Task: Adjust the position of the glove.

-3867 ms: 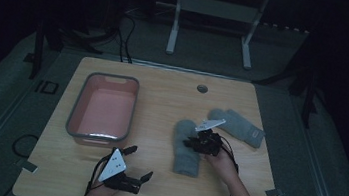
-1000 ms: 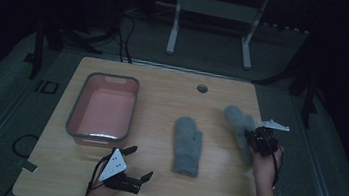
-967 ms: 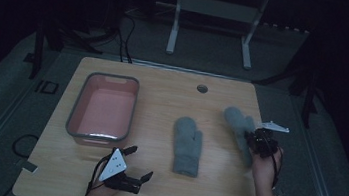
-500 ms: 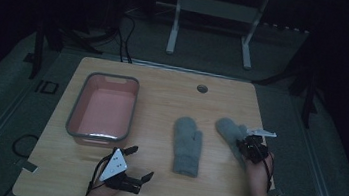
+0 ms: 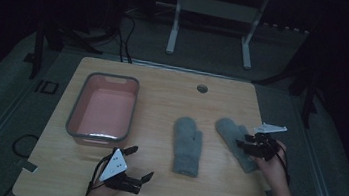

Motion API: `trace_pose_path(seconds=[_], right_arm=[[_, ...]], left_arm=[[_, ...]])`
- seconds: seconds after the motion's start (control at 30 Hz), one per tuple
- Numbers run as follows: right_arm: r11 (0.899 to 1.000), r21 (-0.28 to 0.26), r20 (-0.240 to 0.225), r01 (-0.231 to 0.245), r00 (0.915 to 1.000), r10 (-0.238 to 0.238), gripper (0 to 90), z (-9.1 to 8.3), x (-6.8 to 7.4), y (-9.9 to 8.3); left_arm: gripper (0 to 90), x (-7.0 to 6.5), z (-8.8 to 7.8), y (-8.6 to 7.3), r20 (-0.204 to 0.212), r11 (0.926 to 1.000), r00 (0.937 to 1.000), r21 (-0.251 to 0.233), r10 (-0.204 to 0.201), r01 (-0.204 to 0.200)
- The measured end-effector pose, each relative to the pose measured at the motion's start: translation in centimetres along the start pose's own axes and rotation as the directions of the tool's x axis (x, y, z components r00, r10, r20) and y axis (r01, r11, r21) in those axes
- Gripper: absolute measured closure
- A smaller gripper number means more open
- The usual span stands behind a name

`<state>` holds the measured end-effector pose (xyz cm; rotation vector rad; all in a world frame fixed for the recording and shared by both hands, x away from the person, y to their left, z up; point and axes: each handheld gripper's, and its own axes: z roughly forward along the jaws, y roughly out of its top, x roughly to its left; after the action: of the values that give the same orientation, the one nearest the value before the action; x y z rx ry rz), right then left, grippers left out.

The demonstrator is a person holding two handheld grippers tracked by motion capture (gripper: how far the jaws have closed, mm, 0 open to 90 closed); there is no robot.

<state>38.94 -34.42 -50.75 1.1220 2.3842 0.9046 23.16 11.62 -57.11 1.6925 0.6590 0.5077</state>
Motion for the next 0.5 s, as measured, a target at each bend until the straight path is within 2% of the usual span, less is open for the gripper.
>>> trace_pose_path(seconds=[0.07,0.2,0.27,0.43,0.5], right_arm=[[1.000,0.010,0.009,0.029,0.9995,-0.029,47.1,-0.1,-0.4,0.2],[0.995,0.053,-0.012,0.083,0.9965,-0.083,45.5,0.5,-1.1,0.2],[0.995,0.069,-0.014,0.074,0.9973,-0.073,43.9,0.9,-1.3,0.0],[0.996,0.070,-0.039,0.052,0.9980,-0.049,43.8,1.7,-1.1,-1.0],[0.996,0.075,-0.032,0.053,0.9982,-0.050,44.1,1.9,-0.9,-1.2]], left_arm=[[2.1,0.0,0.0,0.0,0.001,1.0000,1.0000,0.001,0.000,0.000],[2.2,0.0,0.0,0.0,0.002,1.0000,1.0000,0.001,0.003,-0.003],[2.1,0.0,0.0,0.0,0.002,1.0000,1.0000,0.001,0.001,-0.001],[2.1,0.0,0.0,0.0,0.001,1.0000,1.0000,0.000,0.003,-0.003],[2.2,0.0,0.0,0.0,0.000,1.0000,1.0000,0.000,0.004,-0.004]])
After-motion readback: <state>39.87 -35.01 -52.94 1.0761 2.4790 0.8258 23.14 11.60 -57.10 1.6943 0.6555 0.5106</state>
